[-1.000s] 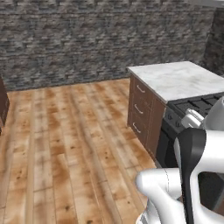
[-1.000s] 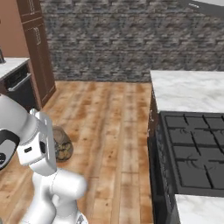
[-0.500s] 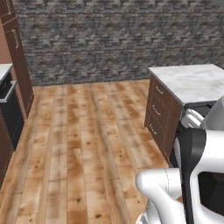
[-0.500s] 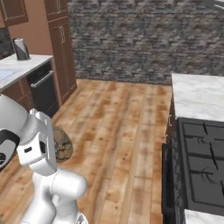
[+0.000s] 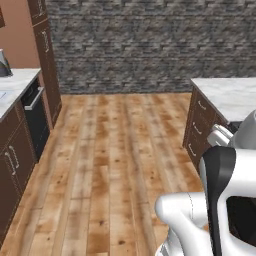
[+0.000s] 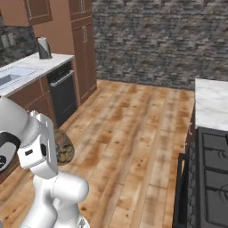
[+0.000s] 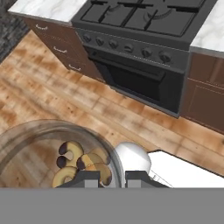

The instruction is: Pick the jar and jar from the dining table and place them in the open cabinet. Close the cabinet after placing the objects.

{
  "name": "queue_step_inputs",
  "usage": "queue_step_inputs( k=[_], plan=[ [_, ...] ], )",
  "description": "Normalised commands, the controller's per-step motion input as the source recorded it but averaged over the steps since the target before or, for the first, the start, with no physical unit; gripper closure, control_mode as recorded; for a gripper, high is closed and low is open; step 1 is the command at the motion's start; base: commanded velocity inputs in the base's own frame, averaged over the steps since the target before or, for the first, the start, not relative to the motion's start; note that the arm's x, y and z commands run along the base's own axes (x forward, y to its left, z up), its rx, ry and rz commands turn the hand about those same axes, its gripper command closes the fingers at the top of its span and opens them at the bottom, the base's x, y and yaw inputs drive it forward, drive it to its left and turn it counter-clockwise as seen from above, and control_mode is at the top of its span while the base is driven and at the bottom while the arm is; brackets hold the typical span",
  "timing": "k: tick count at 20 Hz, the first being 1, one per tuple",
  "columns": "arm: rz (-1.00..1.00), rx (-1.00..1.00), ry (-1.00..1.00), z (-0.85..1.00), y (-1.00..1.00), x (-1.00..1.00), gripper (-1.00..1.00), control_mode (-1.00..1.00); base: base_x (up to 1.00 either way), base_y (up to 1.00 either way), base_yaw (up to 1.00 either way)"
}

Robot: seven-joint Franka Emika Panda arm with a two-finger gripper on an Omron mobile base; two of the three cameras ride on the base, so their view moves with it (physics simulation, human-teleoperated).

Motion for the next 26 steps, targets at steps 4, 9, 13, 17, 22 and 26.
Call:
queue_step_inputs(
  k=[4, 9, 13, 17, 22, 26],
  plan=[
    [0.0, 0.0, 0.0, 0.0, 0.0, 0.0, 1.0, 1.0, 0.22, 0.0, 0.23],
    [0.0, 0.0, 0.0, 0.0, 0.0, 0.0, 1.0, 1.0, 0.34, 0.0, 0.22],
    [0.0, 0.0, 0.0, 0.0, 0.0, 0.0, 1.0, 1.0, 0.5, 0.0, 0.22],
    [0.0, 0.0, 0.0, 0.0, 0.0, 0.0, 1.0, 1.0, 0.55, 0.0, 0.21],
    [0.0, 0.0, 0.0, 0.0, 0.0, 0.0, 1.0, 1.0, 0.45, 0.0, 0.25],
    [0.0, 0.0, 0.0, 0.0, 0.0, 0.0, 1.0, 1.0, 0.35, 0.0, 0.3]
  ],
)
